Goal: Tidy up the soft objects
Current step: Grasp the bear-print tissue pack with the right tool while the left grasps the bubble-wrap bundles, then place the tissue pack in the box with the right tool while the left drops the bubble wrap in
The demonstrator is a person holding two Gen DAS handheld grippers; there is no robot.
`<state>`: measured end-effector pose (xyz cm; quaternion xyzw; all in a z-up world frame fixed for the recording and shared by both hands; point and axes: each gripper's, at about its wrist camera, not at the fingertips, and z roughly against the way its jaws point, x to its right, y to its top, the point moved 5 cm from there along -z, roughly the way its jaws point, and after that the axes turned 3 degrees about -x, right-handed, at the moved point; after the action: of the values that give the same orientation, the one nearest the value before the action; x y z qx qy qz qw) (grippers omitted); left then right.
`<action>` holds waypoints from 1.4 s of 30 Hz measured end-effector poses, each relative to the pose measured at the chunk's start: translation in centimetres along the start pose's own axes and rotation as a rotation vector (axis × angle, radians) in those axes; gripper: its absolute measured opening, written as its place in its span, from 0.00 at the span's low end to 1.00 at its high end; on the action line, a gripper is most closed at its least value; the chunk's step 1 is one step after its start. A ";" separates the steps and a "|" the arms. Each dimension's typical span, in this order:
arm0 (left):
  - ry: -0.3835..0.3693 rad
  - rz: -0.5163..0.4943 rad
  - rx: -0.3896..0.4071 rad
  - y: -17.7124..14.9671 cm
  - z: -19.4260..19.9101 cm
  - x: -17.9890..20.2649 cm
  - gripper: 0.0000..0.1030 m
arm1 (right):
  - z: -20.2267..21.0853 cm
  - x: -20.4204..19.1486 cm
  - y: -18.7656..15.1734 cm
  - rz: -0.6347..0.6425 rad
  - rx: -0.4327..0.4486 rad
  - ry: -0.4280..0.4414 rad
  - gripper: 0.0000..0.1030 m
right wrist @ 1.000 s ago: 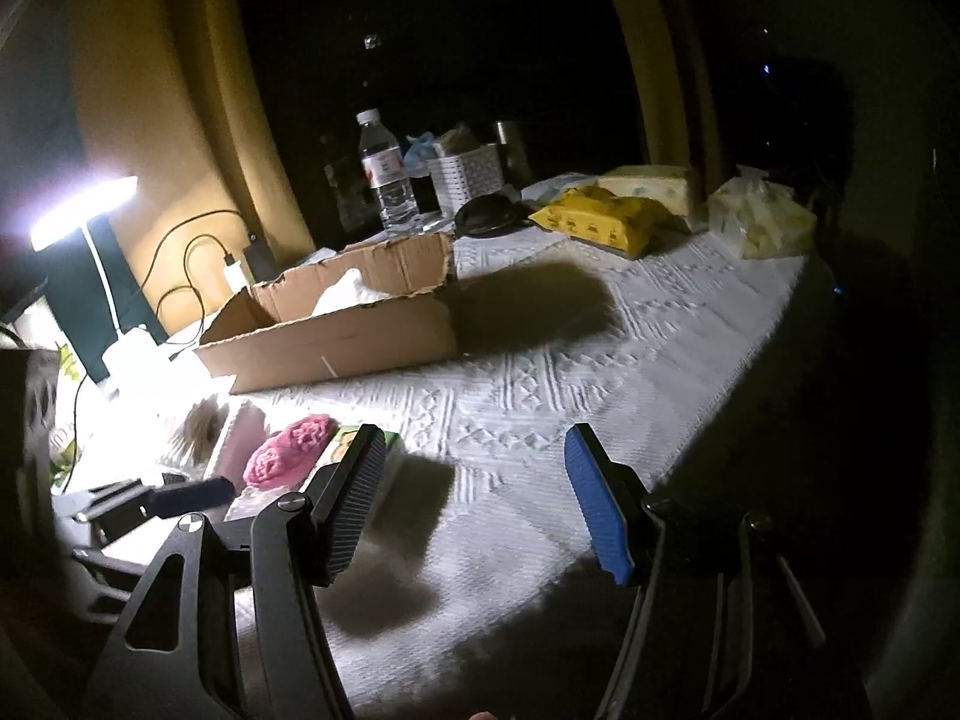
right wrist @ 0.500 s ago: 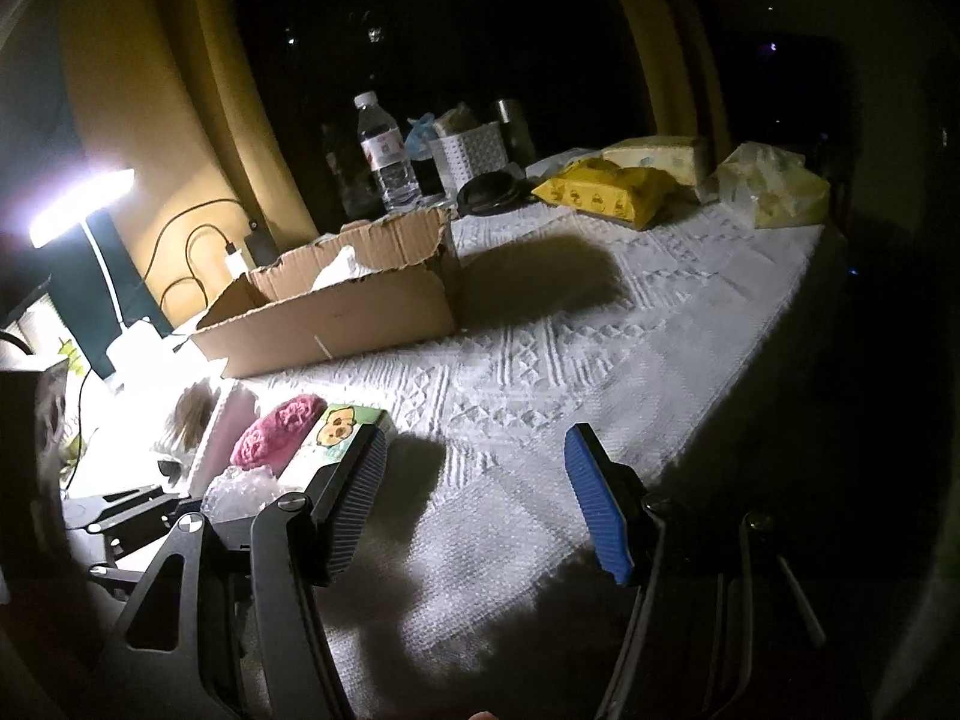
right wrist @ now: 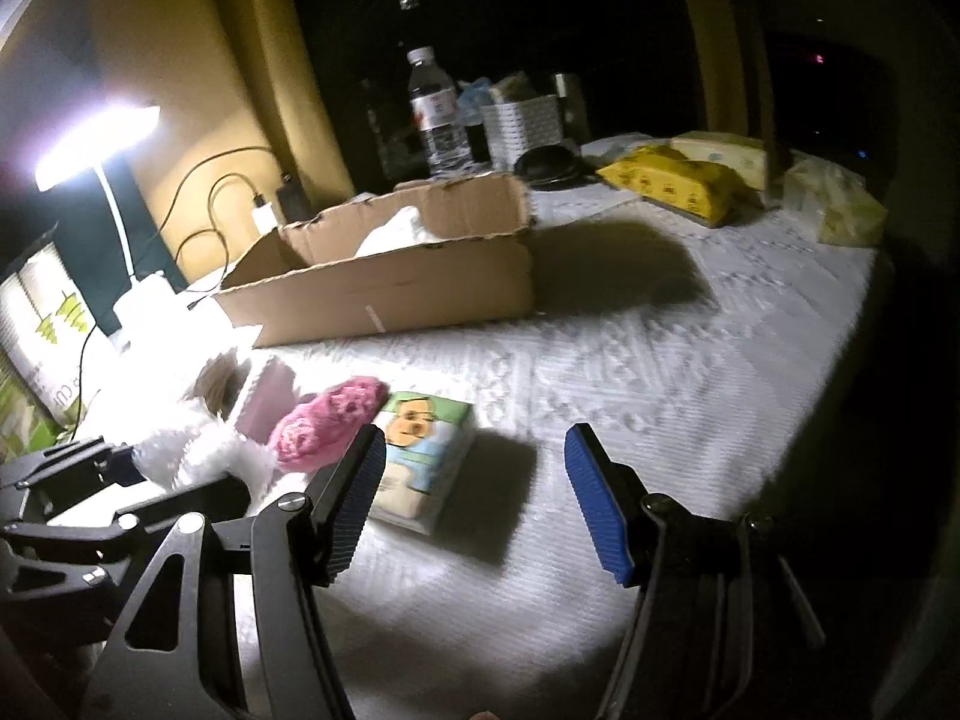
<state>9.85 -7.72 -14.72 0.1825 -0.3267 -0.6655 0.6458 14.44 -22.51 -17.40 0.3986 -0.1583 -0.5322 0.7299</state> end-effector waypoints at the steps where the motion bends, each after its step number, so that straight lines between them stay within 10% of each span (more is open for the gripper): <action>1: 0.002 0.004 0.004 0.1 0.1 -0.2 0.52 | -0.4 -0.5 0.1 0.008 -0.009 0.003 0.63; 18: 0.027 0.064 0.028 1.4 0.4 -3.8 0.52 | -5.5 -2.9 -0.7 0.043 -0.150 0.002 0.63; 42: 0.039 0.034 0.081 5.1 1.0 -2.3 0.52 | -1.7 -0.4 3.1 0.036 -0.046 -0.014 0.51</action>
<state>13.22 -5.04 -11.03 0.2160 -0.3438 -0.6371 0.6552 17.39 -21.08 -16.06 0.3752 -0.1583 -0.5254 0.7471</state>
